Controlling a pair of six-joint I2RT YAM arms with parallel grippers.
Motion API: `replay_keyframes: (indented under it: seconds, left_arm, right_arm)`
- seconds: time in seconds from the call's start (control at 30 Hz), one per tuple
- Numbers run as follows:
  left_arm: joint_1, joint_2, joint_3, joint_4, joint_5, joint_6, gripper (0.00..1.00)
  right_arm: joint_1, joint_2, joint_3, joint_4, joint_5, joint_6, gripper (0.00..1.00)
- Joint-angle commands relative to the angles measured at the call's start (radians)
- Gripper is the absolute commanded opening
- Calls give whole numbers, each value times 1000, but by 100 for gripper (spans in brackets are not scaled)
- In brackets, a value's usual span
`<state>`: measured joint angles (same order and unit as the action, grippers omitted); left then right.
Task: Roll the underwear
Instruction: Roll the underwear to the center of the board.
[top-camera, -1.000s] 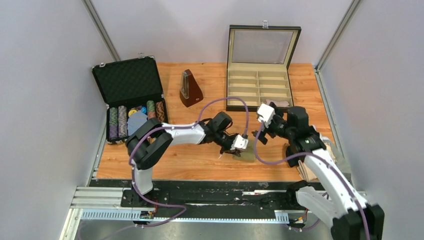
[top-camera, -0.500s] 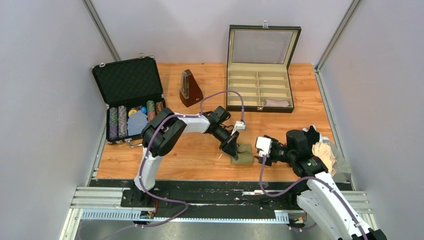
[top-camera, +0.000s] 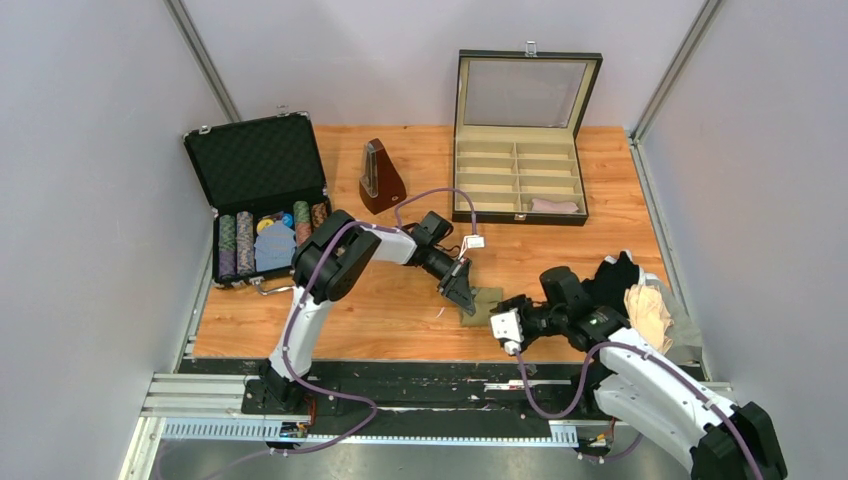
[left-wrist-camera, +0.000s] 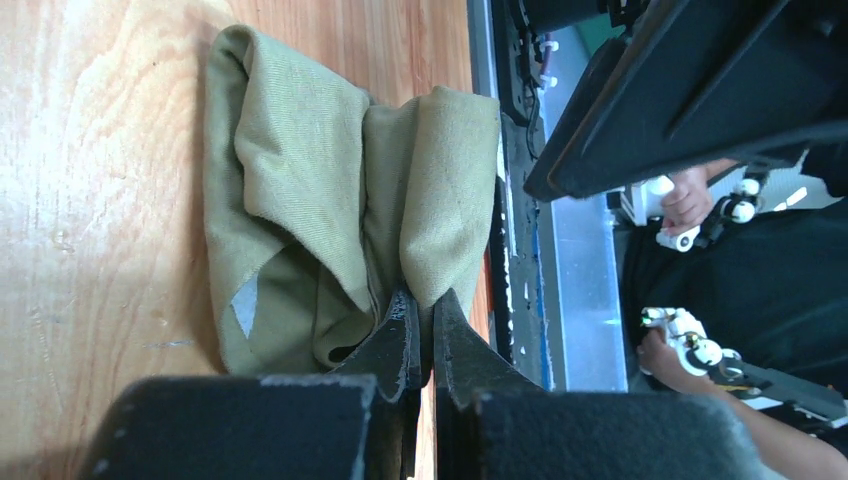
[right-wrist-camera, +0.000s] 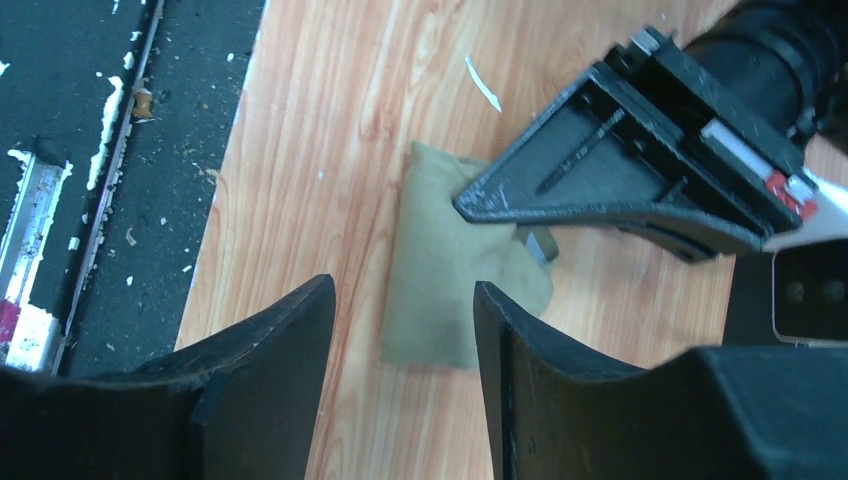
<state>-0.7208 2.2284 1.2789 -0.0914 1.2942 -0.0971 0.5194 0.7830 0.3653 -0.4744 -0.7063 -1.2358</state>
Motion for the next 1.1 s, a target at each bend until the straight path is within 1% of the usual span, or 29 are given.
replay_keyframes:
  seconds: [0.0,0.07,0.13,0.23,0.33,0.53,0.63,0.7,0.8,0.83,0.87,0.9,0.93,0.97,1.0,1.07]
  left_arm:
    - [12,30,5,42,4,-65,0]
    - [12,36,11,41,12,-72,0]
    - [12,46,17,37,21,-76,0]
    - [14,53,25,34,27,-78,0]
    - [16,56,27,29,28,-76,0]
    - [20,56,37,5,28,-59,0]
    - [21,58,43,-9,30,-49,0]
    - [22,57,45,-14,34,-45,0]
    - [23,54,47,-19,31,-43,1]
    - [23,51,48,-26,27,-41,3]
    - [23,51,49,-29,25,-40,13]
    - [24,47,52,-45,16,-36,21]
    - [25,42,53,-70,4,-33,37]
    - [27,24,49,-80,-31,-22,42]
    - [30,11,43,-86,-42,-16,49]
    - [47,-39,8,-64,-85,-35,54]
  right_arm:
    - [75,2,-57,164,29,-50,57]
    - [117,-9,-103,266,96,-26,60]
    - [157,-6,-143,342,167,-17,60]
    - [202,19,-170,400,238,21,58]
    - [231,21,-201,461,295,34,58]
    - [244,26,-233,533,344,21,57]
    - [245,55,-239,551,364,8,56]
    - [244,87,-240,569,378,5,54]
    - [245,143,-233,594,388,10,48]
    - [245,163,-230,601,391,8,46]
    - [245,191,-222,601,393,9,42]
    - [245,222,-210,599,400,21,33]
    - [245,252,-187,577,406,38,27]
    - [245,284,-148,547,414,60,21]
    - [243,310,-121,524,417,88,19]
    - [219,316,-66,437,357,120,16]
